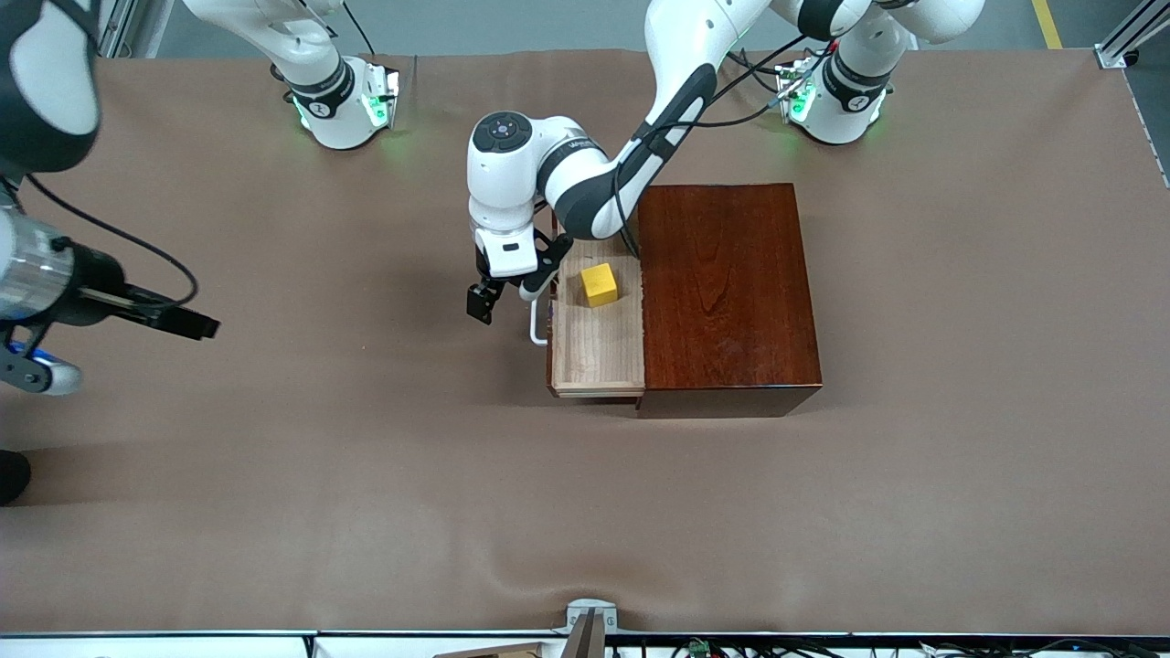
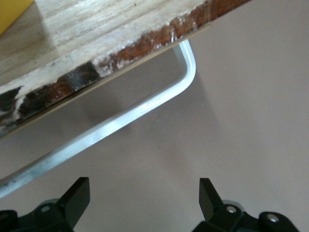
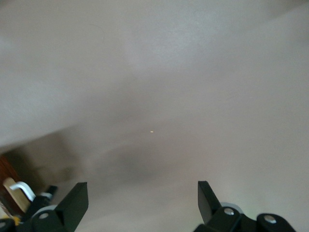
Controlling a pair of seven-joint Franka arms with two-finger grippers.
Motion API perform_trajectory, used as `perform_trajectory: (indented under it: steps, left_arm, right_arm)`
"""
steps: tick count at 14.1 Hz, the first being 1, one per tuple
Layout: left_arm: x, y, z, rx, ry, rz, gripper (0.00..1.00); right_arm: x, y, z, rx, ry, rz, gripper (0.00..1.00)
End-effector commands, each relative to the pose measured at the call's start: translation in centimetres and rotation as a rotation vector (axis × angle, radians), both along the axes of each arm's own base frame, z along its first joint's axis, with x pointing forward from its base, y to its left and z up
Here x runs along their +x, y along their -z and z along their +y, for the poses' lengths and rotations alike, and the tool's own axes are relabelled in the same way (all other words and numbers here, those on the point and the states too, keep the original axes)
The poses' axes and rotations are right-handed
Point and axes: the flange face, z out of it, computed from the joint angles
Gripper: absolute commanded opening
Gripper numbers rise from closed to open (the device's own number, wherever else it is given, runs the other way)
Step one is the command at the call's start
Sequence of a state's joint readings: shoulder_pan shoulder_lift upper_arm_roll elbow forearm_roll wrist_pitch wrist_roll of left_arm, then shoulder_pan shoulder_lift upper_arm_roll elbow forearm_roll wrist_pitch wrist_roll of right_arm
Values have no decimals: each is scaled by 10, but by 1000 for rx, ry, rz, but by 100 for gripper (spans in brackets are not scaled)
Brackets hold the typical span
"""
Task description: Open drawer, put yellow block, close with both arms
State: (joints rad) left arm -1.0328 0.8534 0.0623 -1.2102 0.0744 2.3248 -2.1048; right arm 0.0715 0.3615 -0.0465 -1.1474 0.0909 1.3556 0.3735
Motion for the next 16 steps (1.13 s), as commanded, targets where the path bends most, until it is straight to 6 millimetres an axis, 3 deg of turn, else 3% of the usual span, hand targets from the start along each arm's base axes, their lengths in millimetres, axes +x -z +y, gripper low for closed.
perform_trajectory:
  steps: [1, 4, 6, 10, 16]
  left_arm:
    - [4, 2, 1, 33, -37, -6, 100]
    - [7, 5, 10, 92, -46, 21, 100]
    - [14, 2, 19, 128, -63, 32, 100]
    - [18, 1, 32, 201, -76, 59, 100]
    - [21, 5, 42, 254, -93, 85, 100]
  right_arm:
    - [-13, -13, -37, 35, -109, 14, 100]
    - [-23, -31, -60, 41, -184, -16, 100]
    - [-33, -43, -66, -15, -207, -25, 100]
    - [-49, -47, -65, -50, -288, -22, 100]
    - [-103, -52, -58, -63, -380, -91, 100]
